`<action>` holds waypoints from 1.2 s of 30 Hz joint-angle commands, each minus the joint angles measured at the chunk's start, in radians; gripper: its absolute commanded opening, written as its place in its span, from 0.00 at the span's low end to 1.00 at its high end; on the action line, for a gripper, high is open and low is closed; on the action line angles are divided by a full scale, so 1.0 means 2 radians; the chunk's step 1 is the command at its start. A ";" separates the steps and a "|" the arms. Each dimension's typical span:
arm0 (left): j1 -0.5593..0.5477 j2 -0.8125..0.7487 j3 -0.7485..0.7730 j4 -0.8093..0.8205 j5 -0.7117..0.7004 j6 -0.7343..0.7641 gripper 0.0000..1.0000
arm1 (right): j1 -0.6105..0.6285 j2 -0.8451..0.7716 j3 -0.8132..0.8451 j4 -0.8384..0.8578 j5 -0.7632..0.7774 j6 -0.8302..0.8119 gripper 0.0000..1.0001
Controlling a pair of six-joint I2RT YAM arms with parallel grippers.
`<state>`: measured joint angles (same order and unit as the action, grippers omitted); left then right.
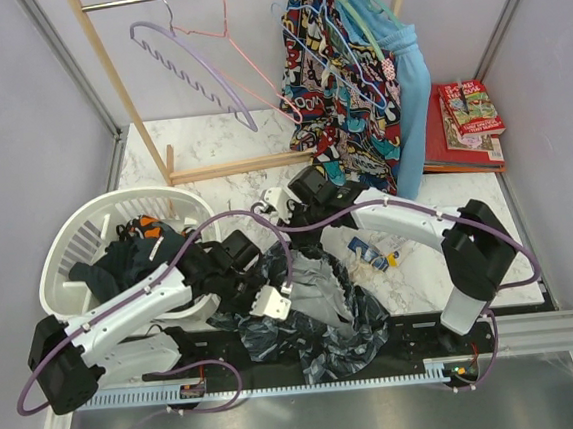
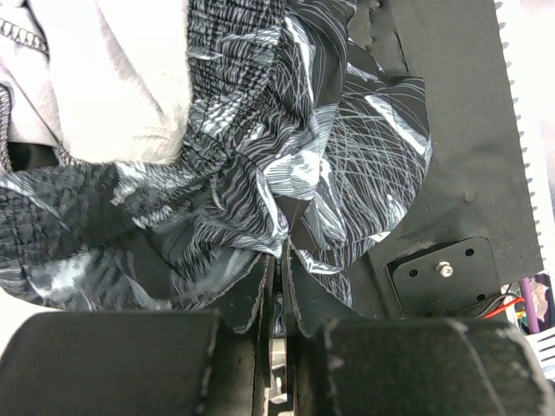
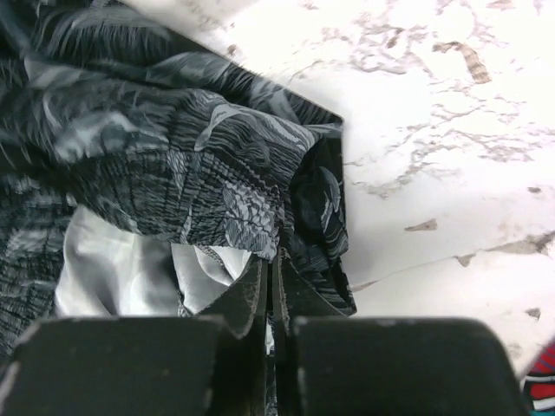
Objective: Place the shorts on the hanger
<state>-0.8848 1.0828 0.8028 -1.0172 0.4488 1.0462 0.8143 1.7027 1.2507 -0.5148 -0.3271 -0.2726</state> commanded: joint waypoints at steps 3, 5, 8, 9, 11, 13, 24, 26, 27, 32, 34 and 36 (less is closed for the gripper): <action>0.017 -0.018 0.038 0.042 0.002 -0.081 0.08 | -0.041 -0.034 0.048 0.006 -0.010 0.105 0.00; 0.032 -0.014 0.067 0.071 0.011 -0.126 0.09 | -0.098 -0.056 0.064 0.004 -0.070 0.151 0.00; 0.069 0.007 0.112 0.109 0.033 -0.191 0.20 | -0.172 -0.105 0.083 0.003 -0.119 0.230 0.00; 0.085 0.016 0.125 0.116 0.048 -0.207 0.22 | -0.186 -0.128 0.086 0.002 -0.125 0.259 0.00; 0.089 0.015 0.154 0.138 0.093 -0.237 0.32 | -0.220 -0.147 0.089 0.002 -0.134 0.293 0.00; 0.083 -0.009 0.156 0.168 0.131 -0.247 0.58 | -0.230 -0.173 0.077 0.003 -0.132 0.332 0.00; -0.079 0.056 0.119 0.271 -0.040 -0.389 0.72 | -0.231 -0.272 -0.026 0.081 -0.065 0.471 0.00; -0.079 0.055 0.090 0.299 -0.041 -0.442 0.72 | -0.231 -0.283 -0.026 0.083 -0.045 0.471 0.00; -0.079 0.052 0.081 0.317 -0.043 -0.455 0.72 | -0.231 -0.285 -0.027 0.085 -0.038 0.473 0.00; -0.106 0.047 0.027 0.451 -0.095 -0.546 0.77 | -0.230 -0.285 -0.032 0.079 -0.009 0.501 0.00; -0.116 0.064 0.009 0.487 -0.113 -0.554 0.78 | -0.230 -0.284 -0.035 0.073 -0.001 0.511 0.00; -0.118 0.084 0.004 0.525 -0.142 -0.569 0.78 | -0.231 -0.283 -0.038 0.073 0.007 0.514 0.00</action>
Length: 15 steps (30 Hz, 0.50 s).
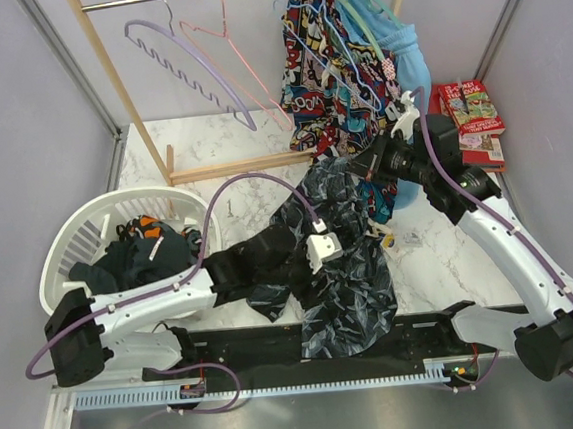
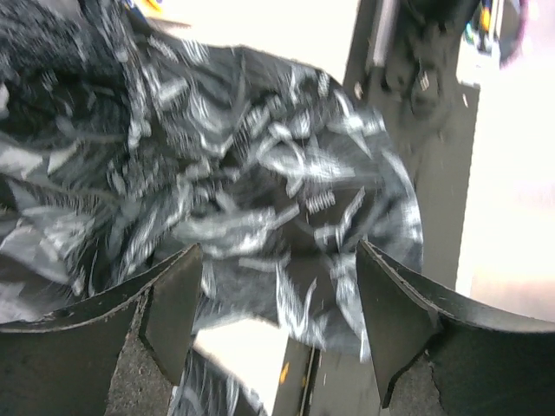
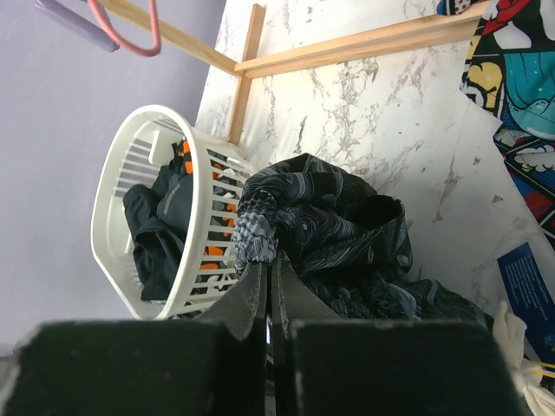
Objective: Place the shorts on the hanger
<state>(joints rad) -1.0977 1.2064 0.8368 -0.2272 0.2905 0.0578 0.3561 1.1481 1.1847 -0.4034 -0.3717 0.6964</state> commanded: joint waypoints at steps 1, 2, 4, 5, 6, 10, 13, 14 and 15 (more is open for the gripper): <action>-0.012 0.048 -0.015 0.137 -0.072 -0.078 0.78 | -0.001 -0.006 -0.004 0.016 0.029 0.029 0.00; -0.012 0.057 -0.017 0.160 -0.089 -0.086 0.78 | -0.001 -0.004 -0.003 0.018 0.032 0.030 0.00; -0.012 0.080 -0.031 0.188 -0.095 -0.094 0.77 | -0.001 -0.002 0.001 0.017 0.032 0.031 0.00; -0.011 0.088 -0.034 0.204 -0.098 -0.095 0.76 | -0.002 0.000 0.002 0.016 0.033 0.031 0.00; -0.011 0.095 -0.036 0.223 -0.101 -0.096 0.76 | -0.002 0.000 0.003 0.016 0.034 0.031 0.00; 0.009 0.144 -0.023 0.231 -0.114 -0.118 0.75 | -0.001 0.004 0.011 0.014 0.034 0.035 0.00; 0.023 0.171 -0.007 0.244 -0.111 -0.119 0.75 | -0.002 0.005 0.015 0.012 0.034 0.036 0.00; 0.024 0.180 -0.006 0.249 -0.103 -0.118 0.75 | -0.001 0.006 0.014 0.012 0.034 0.038 0.00; 0.024 0.185 -0.003 0.252 -0.099 -0.118 0.75 | -0.002 0.007 0.013 0.012 0.034 0.040 0.00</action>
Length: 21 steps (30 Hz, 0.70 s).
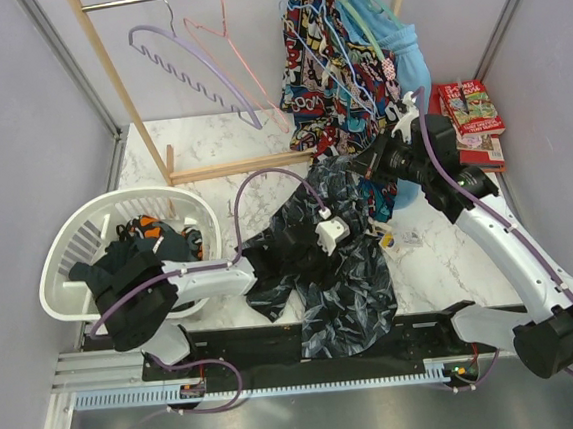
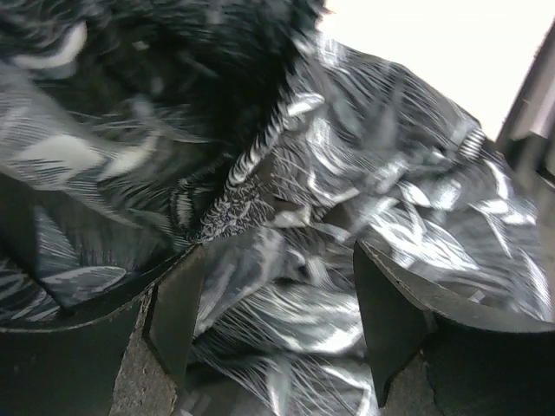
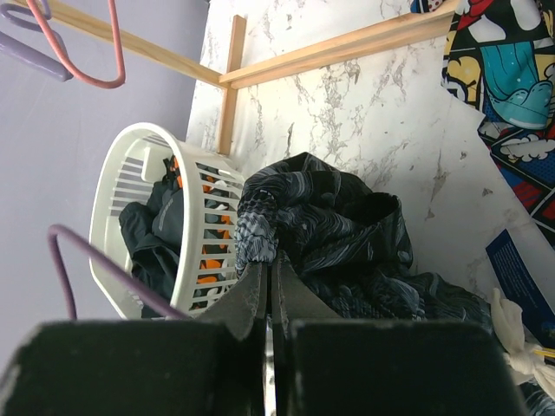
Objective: Place the shorts on the hanger
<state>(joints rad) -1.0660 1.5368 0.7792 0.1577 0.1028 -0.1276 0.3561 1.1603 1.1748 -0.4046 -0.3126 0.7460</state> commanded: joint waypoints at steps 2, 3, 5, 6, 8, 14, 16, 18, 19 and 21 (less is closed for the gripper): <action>0.008 0.032 0.033 0.057 -0.005 -0.033 0.75 | -0.001 0.000 0.017 0.016 0.003 0.016 0.00; 0.008 0.044 0.035 0.053 -0.006 -0.035 0.75 | -0.002 0.000 0.019 0.016 0.004 0.016 0.00; 0.007 0.055 0.041 0.049 -0.020 -0.042 0.75 | -0.002 -0.001 0.020 0.016 0.005 0.017 0.00; 0.008 0.061 0.043 0.048 -0.028 -0.045 0.75 | -0.001 -0.003 0.021 0.016 0.005 0.018 0.00; 0.008 0.064 0.047 0.052 -0.046 -0.041 0.75 | -0.002 -0.008 0.020 0.017 0.006 0.019 0.00; 0.008 0.071 0.063 0.059 -0.061 -0.024 0.69 | -0.001 -0.018 0.009 0.018 0.007 0.027 0.00; 0.007 0.072 0.065 0.067 -0.054 -0.016 0.46 | -0.002 -0.019 0.008 0.018 0.006 0.027 0.00; 0.001 0.067 0.066 0.071 -0.031 0.018 0.25 | -0.001 -0.023 0.006 0.019 0.014 0.024 0.00; -0.011 0.054 0.064 0.070 -0.021 0.031 0.17 | -0.001 -0.023 0.006 0.017 0.016 0.017 0.00; -0.021 0.031 0.059 0.054 -0.012 0.053 0.02 | -0.001 -0.025 0.014 0.012 0.024 0.011 0.00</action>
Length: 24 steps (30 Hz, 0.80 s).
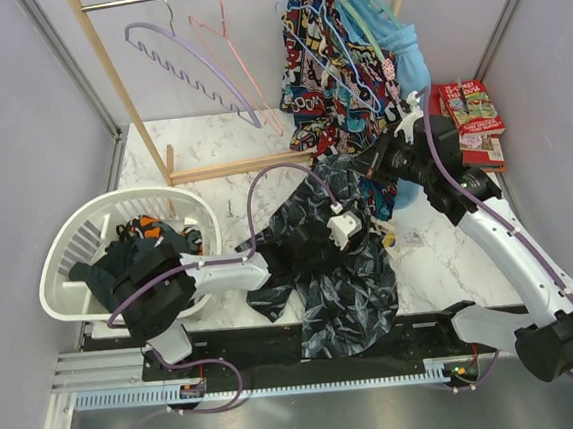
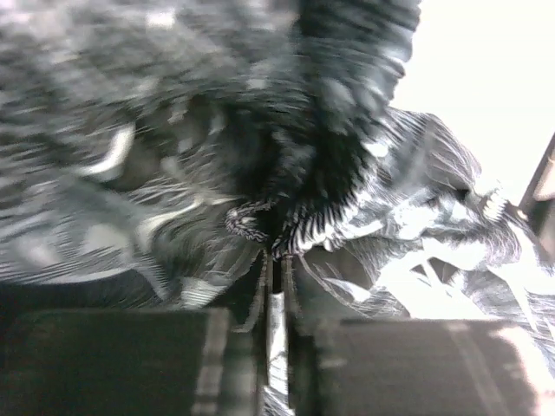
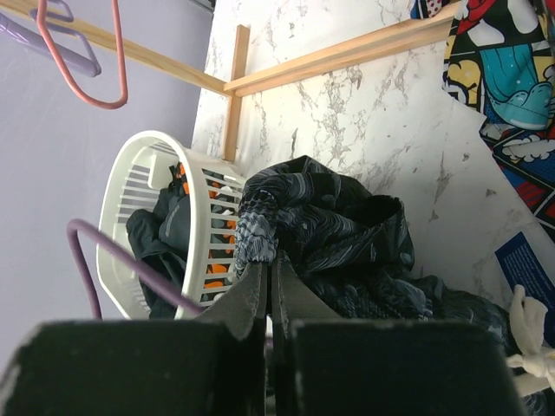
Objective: Place the shorts on the hanger
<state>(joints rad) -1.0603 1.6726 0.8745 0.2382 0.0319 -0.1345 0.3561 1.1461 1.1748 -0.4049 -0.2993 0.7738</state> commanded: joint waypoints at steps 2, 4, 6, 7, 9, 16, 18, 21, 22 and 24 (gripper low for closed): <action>-0.026 -0.073 0.015 -0.019 0.033 0.057 0.02 | -0.004 -0.018 0.032 0.003 0.022 -0.016 0.00; -0.026 -0.102 0.030 -0.085 0.050 0.066 0.02 | -0.008 -0.021 0.046 -0.008 0.028 -0.024 0.00; -0.026 -0.167 0.028 -0.117 0.068 0.091 0.02 | -0.015 -0.024 0.067 -0.014 0.034 -0.033 0.00; -0.026 -0.190 0.031 -0.143 0.088 0.100 0.02 | -0.017 -0.028 0.076 -0.021 0.041 -0.036 0.00; -0.026 -0.242 0.063 -0.189 0.091 0.130 0.02 | -0.025 -0.035 0.104 -0.030 0.058 -0.042 0.00; 0.034 -0.322 0.192 -0.360 0.092 0.249 0.02 | -0.028 -0.093 0.173 -0.044 0.212 -0.030 0.00; 0.053 -0.329 0.237 -0.385 0.085 0.279 0.02 | -0.027 -0.093 0.209 -0.053 0.229 -0.031 0.00; 0.068 -0.342 0.289 -0.407 0.077 0.325 0.02 | -0.027 -0.088 0.262 -0.070 0.225 -0.031 0.00; 0.068 -0.345 0.300 -0.411 0.075 0.331 0.02 | -0.027 -0.087 0.275 -0.080 0.219 -0.031 0.00; 0.068 -0.355 0.336 -0.427 0.077 0.343 0.02 | -0.027 -0.087 0.311 -0.094 0.211 -0.028 0.00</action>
<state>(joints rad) -0.9268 0.9985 1.4189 -0.5098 0.1852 0.3962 0.3046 0.9672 1.6798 -0.5522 0.0910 0.7109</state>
